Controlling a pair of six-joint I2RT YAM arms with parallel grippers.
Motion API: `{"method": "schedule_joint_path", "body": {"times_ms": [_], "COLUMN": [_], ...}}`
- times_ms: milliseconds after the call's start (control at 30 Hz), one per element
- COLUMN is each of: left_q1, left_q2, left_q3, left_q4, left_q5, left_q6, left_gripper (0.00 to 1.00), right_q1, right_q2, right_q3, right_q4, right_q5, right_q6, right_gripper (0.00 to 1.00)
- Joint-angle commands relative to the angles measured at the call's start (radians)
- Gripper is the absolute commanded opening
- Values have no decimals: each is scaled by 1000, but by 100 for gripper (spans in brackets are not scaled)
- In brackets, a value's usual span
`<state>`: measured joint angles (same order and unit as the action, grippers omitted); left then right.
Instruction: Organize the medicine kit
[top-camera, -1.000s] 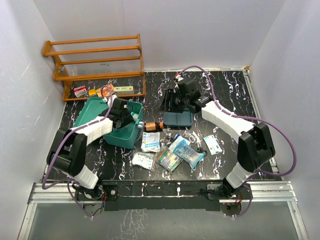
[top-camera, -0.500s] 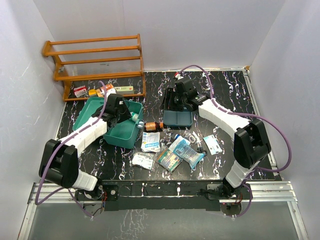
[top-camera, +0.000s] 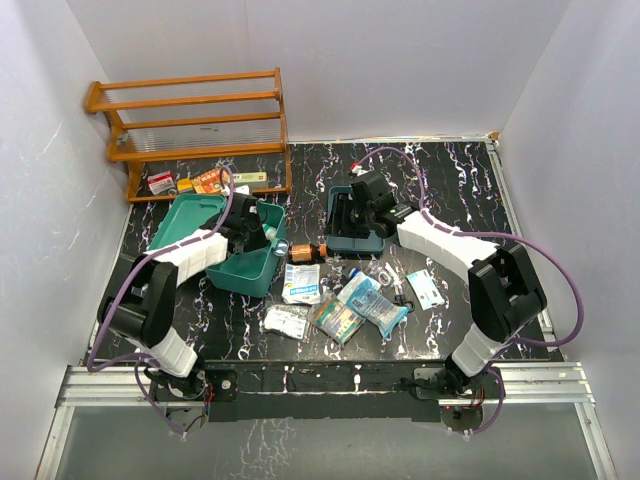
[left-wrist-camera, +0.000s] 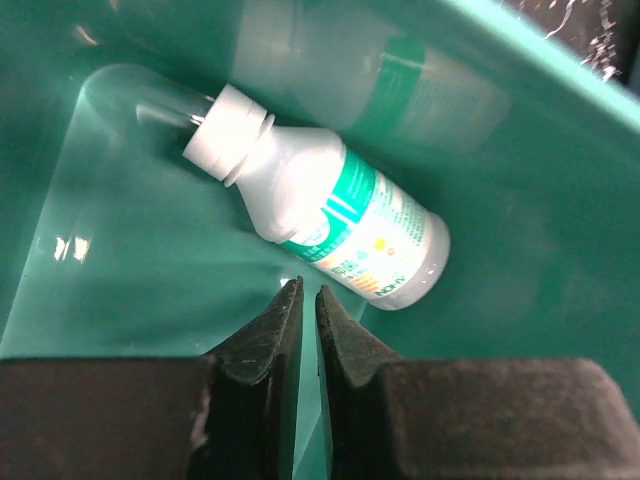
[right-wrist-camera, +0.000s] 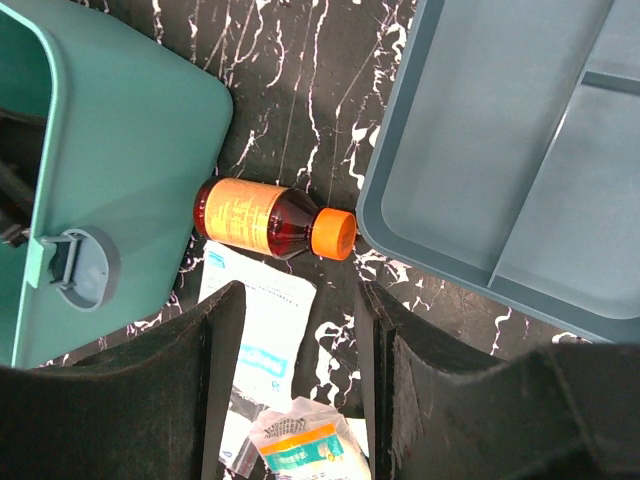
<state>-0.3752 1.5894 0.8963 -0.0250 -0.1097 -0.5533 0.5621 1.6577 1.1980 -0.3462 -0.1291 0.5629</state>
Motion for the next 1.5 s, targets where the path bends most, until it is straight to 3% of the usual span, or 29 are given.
{"method": "schedule_joint_path", "body": {"times_ms": [0, 367, 733, 1200, 1467], "left_q1": [-2, -1, 1, 1, 1], "left_q2": [26, 71, 90, 12, -151], "left_q3": [-19, 34, 115, 100, 181], "left_q4": [38, 87, -33, -43, -159], "left_q5": [36, -3, -108, -104, -113], "left_q6": [-2, -96, -223, -213, -42], "left_gripper": [10, 20, 20, 25, 32], "right_q1": [2, 3, 2, 4, 5], "right_q2": [-87, -107, -110, -78, -15], "right_q3": [-11, -36, -38, 0, 34], "right_q4": [91, 90, 79, 77, 32], "right_q5": [23, 23, 25, -12, -40], "right_q6": [-14, -39, -58, -110, -165], "right_gripper": [45, 45, 45, 45, 55]}}
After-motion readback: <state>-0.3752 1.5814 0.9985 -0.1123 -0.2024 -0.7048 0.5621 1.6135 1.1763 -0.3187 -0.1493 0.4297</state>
